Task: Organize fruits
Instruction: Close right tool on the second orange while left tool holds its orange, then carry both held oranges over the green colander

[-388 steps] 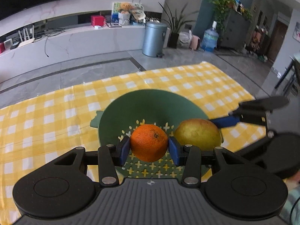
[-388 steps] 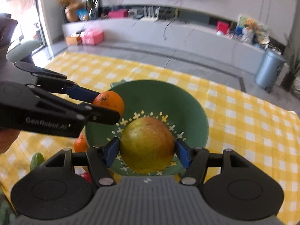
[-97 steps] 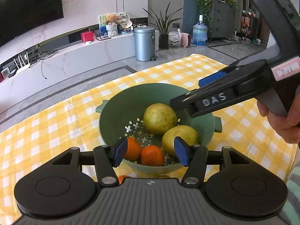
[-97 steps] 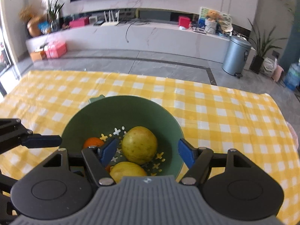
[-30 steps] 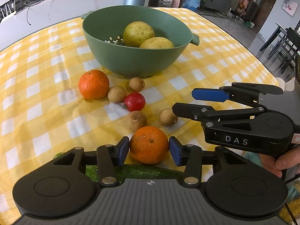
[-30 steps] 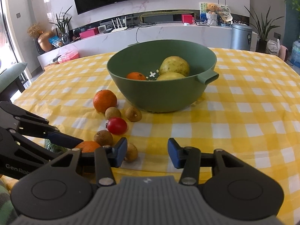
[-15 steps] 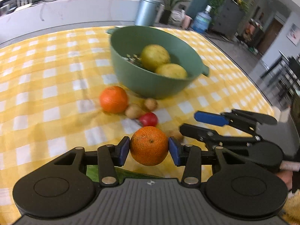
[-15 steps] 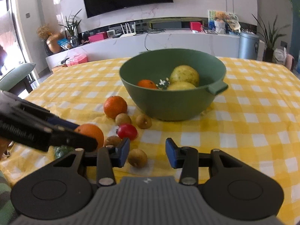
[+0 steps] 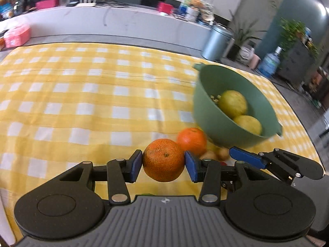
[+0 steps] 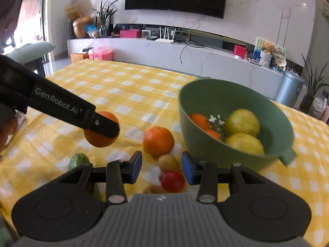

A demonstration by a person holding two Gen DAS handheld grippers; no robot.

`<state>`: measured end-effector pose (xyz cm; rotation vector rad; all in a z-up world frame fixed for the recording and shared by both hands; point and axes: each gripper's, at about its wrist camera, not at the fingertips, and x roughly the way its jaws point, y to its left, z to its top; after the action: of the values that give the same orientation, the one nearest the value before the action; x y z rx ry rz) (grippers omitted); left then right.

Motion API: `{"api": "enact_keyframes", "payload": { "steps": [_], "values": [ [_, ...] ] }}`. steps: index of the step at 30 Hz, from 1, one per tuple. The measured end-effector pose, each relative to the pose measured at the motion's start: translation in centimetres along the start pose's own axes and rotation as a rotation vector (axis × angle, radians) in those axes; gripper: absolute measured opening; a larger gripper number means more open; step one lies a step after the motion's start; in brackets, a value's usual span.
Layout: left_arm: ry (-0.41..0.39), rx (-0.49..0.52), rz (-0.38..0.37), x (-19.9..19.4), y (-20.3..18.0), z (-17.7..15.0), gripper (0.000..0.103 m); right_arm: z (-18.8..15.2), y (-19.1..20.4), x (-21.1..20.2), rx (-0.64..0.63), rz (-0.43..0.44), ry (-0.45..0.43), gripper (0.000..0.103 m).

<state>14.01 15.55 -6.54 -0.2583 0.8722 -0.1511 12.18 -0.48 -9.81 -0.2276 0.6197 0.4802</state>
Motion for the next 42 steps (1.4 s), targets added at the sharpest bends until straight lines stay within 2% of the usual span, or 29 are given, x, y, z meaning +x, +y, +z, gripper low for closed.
{"api": "enact_keyframes", "payload": {
  "steps": [4, 8, 12, 22, 24, 33, 42],
  "values": [
    [-0.003, -0.019, 0.015, 0.3, 0.7, 0.2, 0.051, 0.9, 1.0, 1.7, -0.008, -0.037, 0.017, 0.04],
    [-0.008, -0.032, 0.035, 0.5, 1.2, 0.4, 0.051, 1.5, 1.5, 3.4, -0.003, -0.081, 0.036, 0.05],
    [-0.009, -0.05, 0.041, 0.5, 1.5, 0.4, 0.051, 1.9, 1.7, 4.9, 0.001, -0.115, 0.057, 0.05],
    [-0.009, -0.049, 0.047, 0.4, 1.6, 0.5, 0.051, 1.9, 4.1, 6.5, -0.128, -0.218, 0.074, 0.049],
    [-0.01, -0.047, 0.047, 0.5, 1.6, 0.4, 0.051, 1.9, 4.2, 6.6, -0.132, -0.204, 0.081, 0.042],
    [-0.03, -0.066, 0.043, 0.2, 1.8, 0.5, 0.051, 2.0, 4.0, 5.2, -0.137, -0.173, 0.046, 0.039],
    [-0.143, -0.026, 0.027, -1.4, 0.0, 1.5, 0.051, 2.7, 3.1, 0.3, -0.141, -0.106, -0.05, 0.038]
  ]
}}
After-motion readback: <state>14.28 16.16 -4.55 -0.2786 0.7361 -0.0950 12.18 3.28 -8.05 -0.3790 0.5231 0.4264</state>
